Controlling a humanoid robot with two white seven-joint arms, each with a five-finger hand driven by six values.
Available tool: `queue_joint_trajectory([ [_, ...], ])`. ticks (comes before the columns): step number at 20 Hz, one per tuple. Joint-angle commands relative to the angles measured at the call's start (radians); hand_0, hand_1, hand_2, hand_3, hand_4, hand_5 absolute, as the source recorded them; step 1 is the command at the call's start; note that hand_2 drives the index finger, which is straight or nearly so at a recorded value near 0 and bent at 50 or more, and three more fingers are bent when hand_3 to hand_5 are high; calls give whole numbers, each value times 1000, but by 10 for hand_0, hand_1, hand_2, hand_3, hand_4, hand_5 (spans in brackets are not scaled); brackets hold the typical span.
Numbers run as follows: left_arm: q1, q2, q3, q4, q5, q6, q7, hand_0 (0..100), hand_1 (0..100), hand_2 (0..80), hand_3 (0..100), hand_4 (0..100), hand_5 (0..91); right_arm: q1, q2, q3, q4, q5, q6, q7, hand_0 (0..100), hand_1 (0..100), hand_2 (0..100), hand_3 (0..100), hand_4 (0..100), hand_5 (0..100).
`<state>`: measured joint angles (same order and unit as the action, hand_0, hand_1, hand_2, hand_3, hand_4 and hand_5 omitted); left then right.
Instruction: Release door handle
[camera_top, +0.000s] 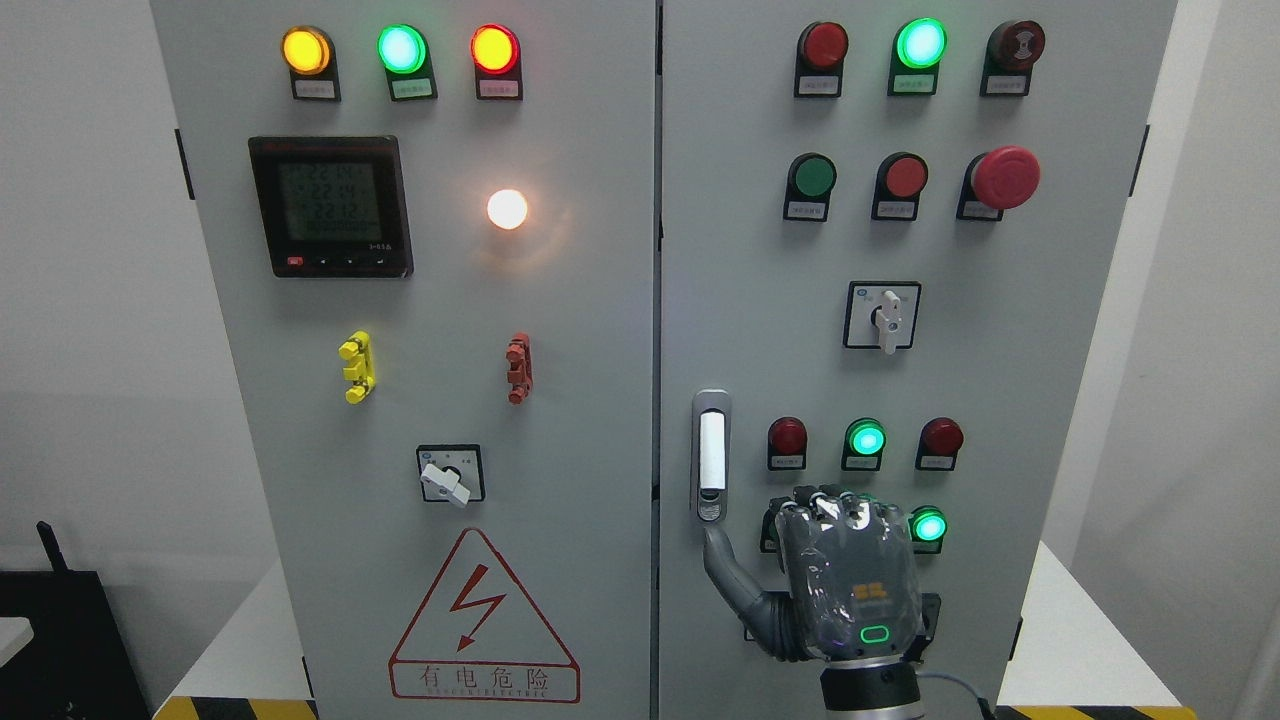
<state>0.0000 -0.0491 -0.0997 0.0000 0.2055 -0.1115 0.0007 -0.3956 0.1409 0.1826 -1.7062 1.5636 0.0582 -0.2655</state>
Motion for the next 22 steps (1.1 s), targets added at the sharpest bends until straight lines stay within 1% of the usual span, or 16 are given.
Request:
queue_joint_trajectory([
  [1,31,0,0,-31,0,0,1,120,389,0,0,0,0,-17,2,20,0,0,2,8,319,0,1000,1000,1000,968],
  [6,31,0,0,-31,0,0,1,120,389,0,0,0,0,-19,2,23,2,0,8,11,324,0,1000,1000,1000,967],
  [8,31,0,0,-31,0,0,1,120,389,0,0,0,0,-23,2,24,2,0,8,26,325,0,1000,1000,1000,967],
  [10,31,0,0,-31,0,0,1,120,389,0,0,0,0,-28,2,32,2,0,8,28,325,0,1000,1000,1000,967],
  [17,31,0,0,-31,0,0,1,120,389,0,0,0,0,-43,2,32,13,-2,15,31,326,0,1000,1000,1000,967],
  [18,31,0,0,-31,0,0,1,120,389,0,0,0,0,-46,2,32,14,-2,15,37,326,0,1000,1000,1000,967],
  [20,31,0,0,-31,0,0,1,120,389,0,0,0,0,-46,2,32,16,-2,15,61,326,0,1000,1000,1000,967],
  [22,31,0,0,-31,0,0,1,120,389,0,0,0,0,-49,2,32,17,-2,15,63,327,0,1000,1000,1000,967],
])
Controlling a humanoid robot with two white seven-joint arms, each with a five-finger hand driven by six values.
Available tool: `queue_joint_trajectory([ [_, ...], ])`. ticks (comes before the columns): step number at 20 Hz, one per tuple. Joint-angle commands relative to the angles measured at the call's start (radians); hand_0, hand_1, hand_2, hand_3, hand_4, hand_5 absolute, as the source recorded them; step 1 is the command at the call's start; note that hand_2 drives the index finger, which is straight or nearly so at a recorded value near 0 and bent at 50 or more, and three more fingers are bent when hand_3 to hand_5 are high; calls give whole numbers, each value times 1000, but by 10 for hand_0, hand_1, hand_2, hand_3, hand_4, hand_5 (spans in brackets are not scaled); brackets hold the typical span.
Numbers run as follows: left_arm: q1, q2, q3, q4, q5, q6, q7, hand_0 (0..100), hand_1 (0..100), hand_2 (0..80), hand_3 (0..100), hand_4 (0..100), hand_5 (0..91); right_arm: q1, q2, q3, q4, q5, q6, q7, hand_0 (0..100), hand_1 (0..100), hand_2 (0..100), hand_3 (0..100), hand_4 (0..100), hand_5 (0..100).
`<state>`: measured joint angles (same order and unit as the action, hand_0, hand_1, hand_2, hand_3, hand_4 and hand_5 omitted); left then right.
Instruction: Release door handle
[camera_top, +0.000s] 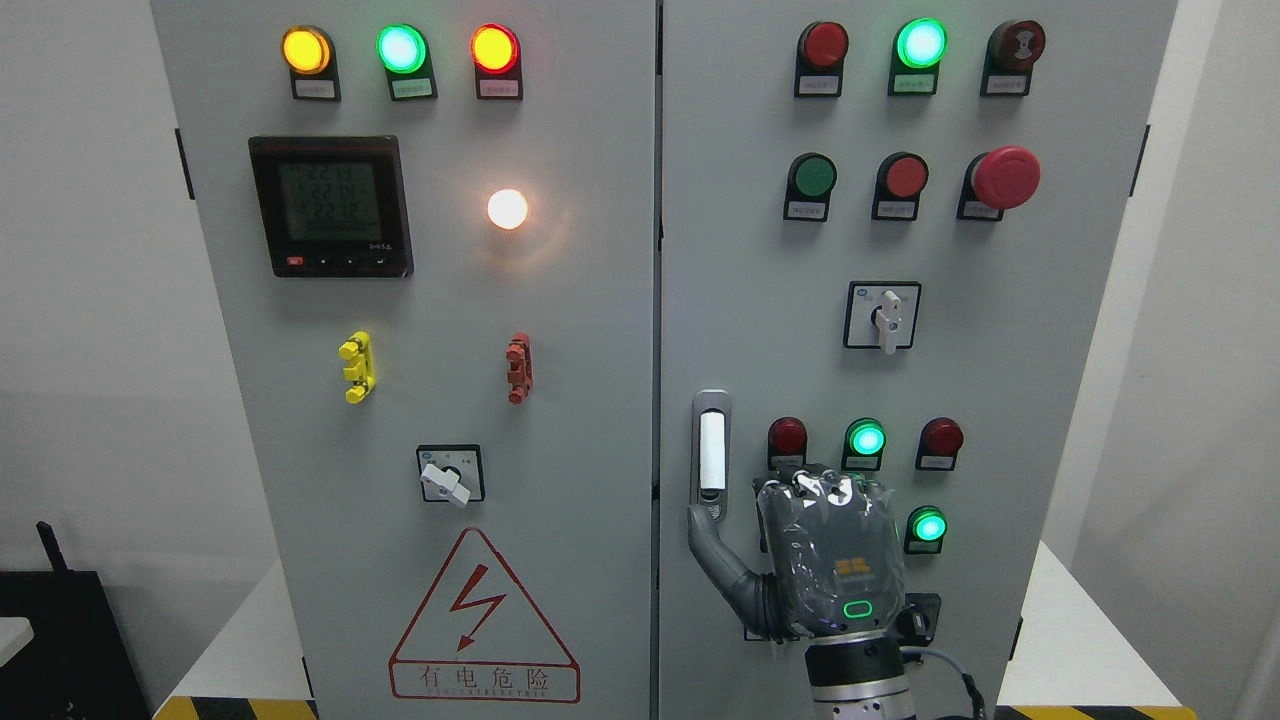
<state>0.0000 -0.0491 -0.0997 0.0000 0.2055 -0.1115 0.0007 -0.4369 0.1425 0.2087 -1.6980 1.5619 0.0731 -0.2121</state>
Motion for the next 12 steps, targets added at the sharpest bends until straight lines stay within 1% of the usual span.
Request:
queue_joint_trajectory([
  [1,31,0,0,-31,0,0,1,120,389,0,0,0,0,-11,0,8,9,0,0,10,328,0,1000,1000,1000,967],
  [12,31,0,0,-31,0,0,1,120,389,0,0,0,0,-20,0,12,23,-17,7,10,330,0,1000,1000,1000,964],
])
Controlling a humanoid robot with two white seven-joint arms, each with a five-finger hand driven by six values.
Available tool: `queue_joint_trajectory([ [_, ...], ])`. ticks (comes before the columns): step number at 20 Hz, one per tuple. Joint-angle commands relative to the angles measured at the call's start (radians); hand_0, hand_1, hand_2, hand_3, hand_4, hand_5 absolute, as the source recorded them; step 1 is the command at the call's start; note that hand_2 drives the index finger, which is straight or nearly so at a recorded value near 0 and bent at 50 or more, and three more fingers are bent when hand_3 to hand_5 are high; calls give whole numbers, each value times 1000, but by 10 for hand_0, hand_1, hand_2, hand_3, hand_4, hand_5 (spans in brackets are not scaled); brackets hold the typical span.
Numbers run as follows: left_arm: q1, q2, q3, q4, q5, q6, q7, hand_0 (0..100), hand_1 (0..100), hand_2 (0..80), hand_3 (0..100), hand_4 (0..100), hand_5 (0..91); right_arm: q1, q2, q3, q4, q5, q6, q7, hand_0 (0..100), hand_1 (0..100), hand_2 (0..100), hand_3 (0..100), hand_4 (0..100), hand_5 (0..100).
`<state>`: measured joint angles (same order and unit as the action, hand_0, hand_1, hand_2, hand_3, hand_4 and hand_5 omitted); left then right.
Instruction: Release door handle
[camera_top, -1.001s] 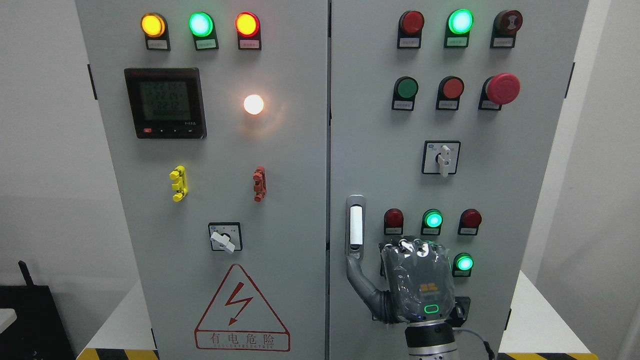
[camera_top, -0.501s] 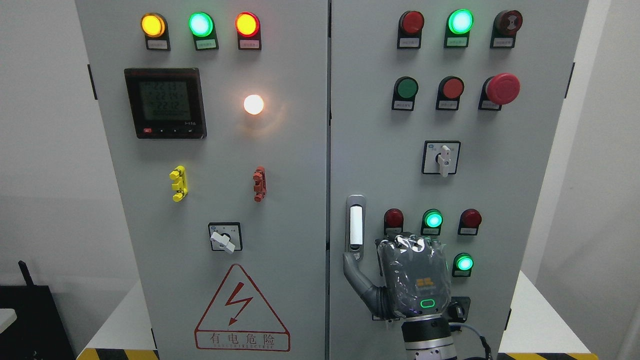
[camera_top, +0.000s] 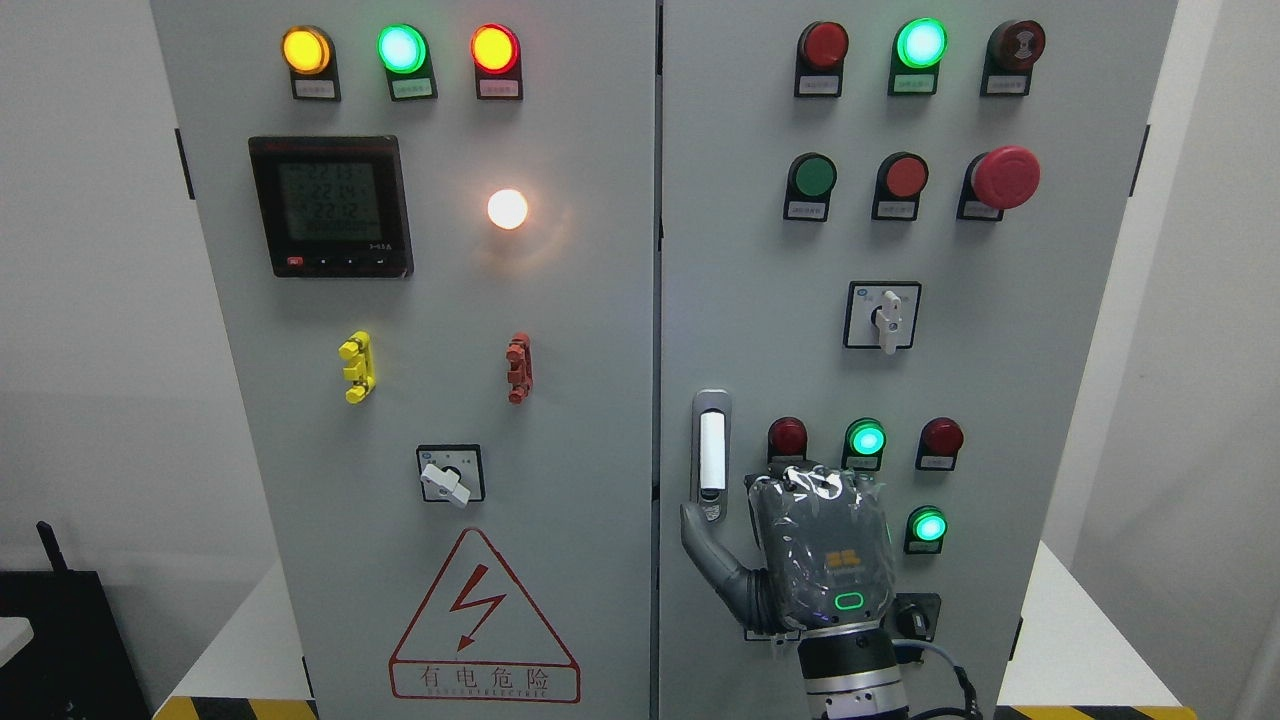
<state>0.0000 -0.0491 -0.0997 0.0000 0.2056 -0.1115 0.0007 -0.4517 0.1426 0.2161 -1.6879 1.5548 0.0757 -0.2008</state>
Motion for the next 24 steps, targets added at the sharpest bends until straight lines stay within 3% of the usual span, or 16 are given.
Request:
queue_joint_trajectory([
  [1,31,0,0,-31,0,0,1,120,389,0,0,0,0,-7,0,6,13,-10,4,-2,330,0,1000,1000,1000,964],
  [24,31,0,0,-31,0,0,1,120,389,0,0,0,0,-27,2,14,36,-16,6,0,337,0,1000,1000,1000,964],
])
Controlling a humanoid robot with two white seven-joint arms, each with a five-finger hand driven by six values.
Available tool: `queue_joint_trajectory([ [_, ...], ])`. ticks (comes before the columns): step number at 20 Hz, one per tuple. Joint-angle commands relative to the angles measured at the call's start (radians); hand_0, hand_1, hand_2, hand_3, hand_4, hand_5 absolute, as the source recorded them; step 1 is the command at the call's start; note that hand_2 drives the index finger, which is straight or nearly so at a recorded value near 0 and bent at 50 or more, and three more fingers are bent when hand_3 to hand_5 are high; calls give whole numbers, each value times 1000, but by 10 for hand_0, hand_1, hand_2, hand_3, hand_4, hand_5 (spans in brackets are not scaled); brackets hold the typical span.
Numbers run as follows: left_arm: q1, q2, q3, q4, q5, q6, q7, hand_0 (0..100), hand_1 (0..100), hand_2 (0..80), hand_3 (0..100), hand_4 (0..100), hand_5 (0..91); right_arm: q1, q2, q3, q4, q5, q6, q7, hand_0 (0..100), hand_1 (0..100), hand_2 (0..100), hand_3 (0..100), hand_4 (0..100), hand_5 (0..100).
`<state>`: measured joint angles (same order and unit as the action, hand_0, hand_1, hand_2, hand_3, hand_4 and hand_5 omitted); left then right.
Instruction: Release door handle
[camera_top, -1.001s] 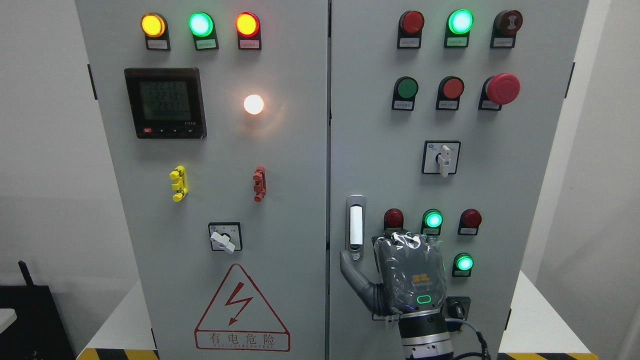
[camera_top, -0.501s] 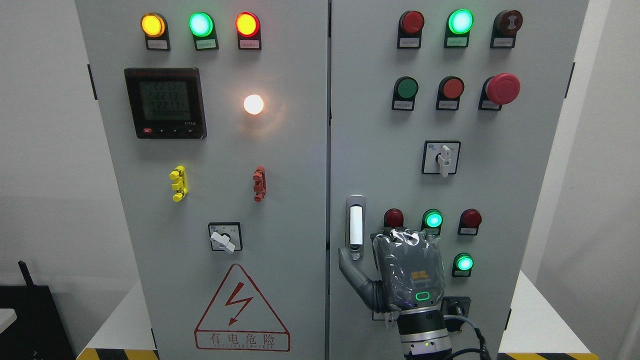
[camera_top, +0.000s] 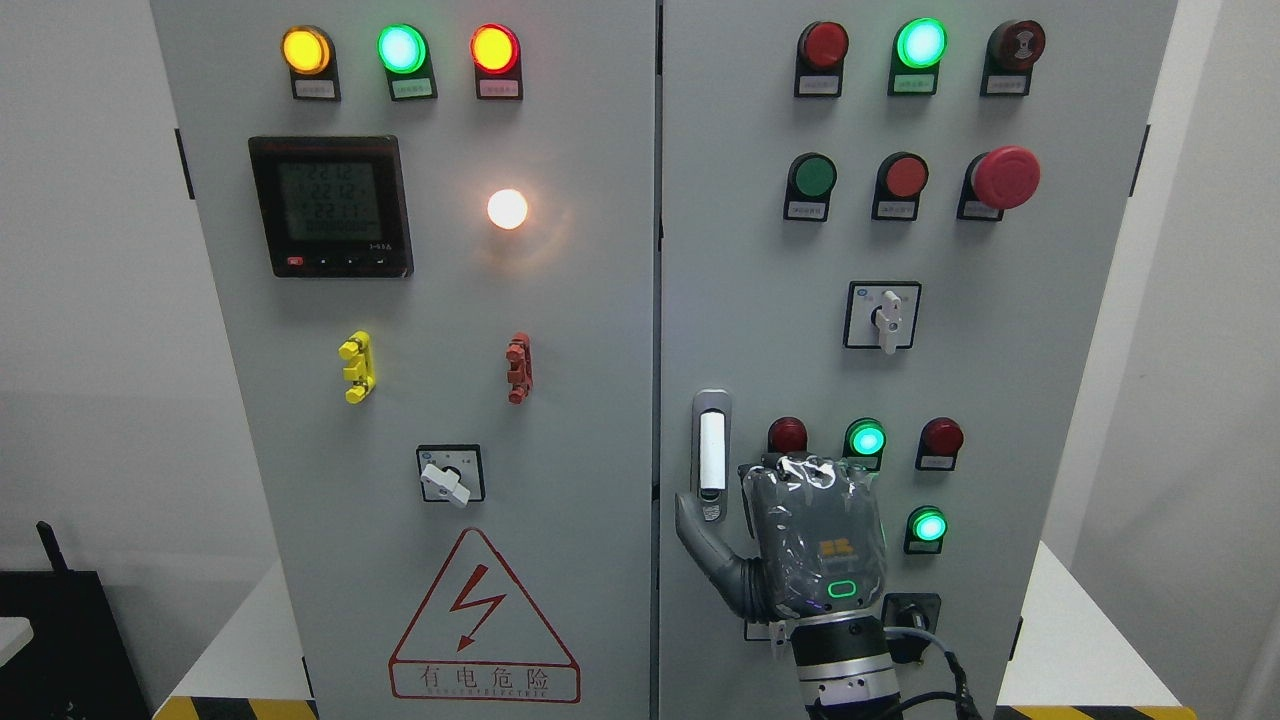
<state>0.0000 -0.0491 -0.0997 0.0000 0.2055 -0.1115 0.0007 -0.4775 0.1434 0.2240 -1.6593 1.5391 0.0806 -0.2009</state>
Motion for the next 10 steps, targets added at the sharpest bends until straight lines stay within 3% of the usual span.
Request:
queue_joint_trajectory([
  [1,31,0,0,-31,0,0,1,120,389,0,0,0,0,0,1,5,7,0,1,0,336,0,1000,1000,1000,964],
  [10,31,0,0,-31,0,0,1,120,389,0,0,0,0,2,2,8,3,-19,1,1,330,0,1000,1000,1000,968],
])
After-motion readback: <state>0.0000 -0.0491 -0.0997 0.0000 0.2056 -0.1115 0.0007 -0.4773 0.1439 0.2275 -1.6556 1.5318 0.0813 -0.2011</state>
